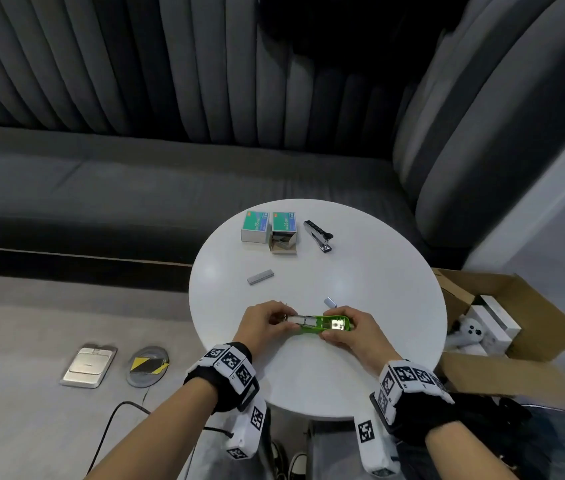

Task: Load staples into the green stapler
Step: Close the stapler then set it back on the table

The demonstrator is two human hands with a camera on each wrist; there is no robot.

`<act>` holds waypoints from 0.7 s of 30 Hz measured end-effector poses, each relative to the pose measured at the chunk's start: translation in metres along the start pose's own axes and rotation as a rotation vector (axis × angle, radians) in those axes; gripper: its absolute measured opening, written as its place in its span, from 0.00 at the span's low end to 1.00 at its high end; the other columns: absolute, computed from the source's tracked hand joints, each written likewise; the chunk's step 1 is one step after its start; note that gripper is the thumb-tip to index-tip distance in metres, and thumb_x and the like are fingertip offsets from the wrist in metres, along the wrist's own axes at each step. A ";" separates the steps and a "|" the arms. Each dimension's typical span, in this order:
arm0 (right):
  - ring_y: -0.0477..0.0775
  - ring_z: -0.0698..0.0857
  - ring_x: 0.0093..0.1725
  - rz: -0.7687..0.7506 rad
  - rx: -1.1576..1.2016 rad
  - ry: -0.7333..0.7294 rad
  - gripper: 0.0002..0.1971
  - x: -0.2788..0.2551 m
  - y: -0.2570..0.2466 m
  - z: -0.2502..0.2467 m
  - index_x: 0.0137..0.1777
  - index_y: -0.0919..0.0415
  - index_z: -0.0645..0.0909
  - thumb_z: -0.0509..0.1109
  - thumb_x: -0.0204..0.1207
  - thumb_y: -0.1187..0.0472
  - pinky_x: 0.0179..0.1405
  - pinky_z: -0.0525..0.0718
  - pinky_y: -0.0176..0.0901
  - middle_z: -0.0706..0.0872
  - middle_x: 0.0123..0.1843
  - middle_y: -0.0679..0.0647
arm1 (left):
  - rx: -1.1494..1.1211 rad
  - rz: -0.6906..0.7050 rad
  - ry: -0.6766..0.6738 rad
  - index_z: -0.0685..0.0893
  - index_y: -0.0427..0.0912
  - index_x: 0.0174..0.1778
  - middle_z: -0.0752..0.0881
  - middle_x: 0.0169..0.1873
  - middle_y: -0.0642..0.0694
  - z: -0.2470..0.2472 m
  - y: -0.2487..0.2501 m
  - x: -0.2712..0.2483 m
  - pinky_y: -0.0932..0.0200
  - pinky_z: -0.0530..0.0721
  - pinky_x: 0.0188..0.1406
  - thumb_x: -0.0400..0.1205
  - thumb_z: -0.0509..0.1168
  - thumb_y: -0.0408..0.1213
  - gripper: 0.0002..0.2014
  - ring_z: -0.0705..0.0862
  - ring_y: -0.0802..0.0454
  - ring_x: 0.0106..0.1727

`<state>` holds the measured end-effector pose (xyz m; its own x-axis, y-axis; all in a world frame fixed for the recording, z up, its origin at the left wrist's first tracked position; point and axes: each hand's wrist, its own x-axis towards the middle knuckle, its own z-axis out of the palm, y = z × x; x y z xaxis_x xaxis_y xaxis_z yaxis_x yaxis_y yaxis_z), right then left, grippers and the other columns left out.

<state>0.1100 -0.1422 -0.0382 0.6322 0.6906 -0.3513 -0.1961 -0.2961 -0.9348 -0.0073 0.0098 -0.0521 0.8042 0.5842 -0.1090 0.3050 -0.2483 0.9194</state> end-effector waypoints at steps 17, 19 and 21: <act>0.56 0.85 0.40 -0.046 -0.010 0.058 0.15 -0.005 0.000 -0.003 0.46 0.57 0.82 0.73 0.67 0.77 0.38 0.89 0.33 0.83 0.50 0.62 | 0.109 0.040 -0.035 0.88 0.41 0.40 0.83 0.37 0.52 -0.004 0.003 0.000 0.59 0.81 0.53 0.67 0.75 0.32 0.07 0.83 0.51 0.47; 0.55 0.86 0.40 -0.072 -0.052 0.081 0.16 -0.006 -0.002 -0.001 0.46 0.54 0.82 0.73 0.67 0.77 0.40 0.89 0.35 0.84 0.48 0.61 | 0.114 0.046 -0.045 0.89 0.40 0.41 0.83 0.38 0.51 -0.005 0.003 0.000 0.58 0.81 0.55 0.68 0.75 0.32 0.08 0.83 0.50 0.48; 0.55 0.86 0.41 -0.095 -0.094 0.100 0.16 -0.008 -0.005 0.000 0.45 0.53 0.82 0.73 0.67 0.76 0.42 0.90 0.36 0.84 0.47 0.60 | 0.123 0.058 -0.047 0.89 0.39 0.43 0.83 0.39 0.50 -0.006 0.003 0.000 0.62 0.79 0.53 0.68 0.75 0.32 0.09 0.82 0.51 0.48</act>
<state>0.1060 -0.1459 -0.0307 0.7170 0.6506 -0.2501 -0.0635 -0.2964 -0.9529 -0.0094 0.0135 -0.0476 0.8443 0.5303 -0.0771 0.3153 -0.3754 0.8716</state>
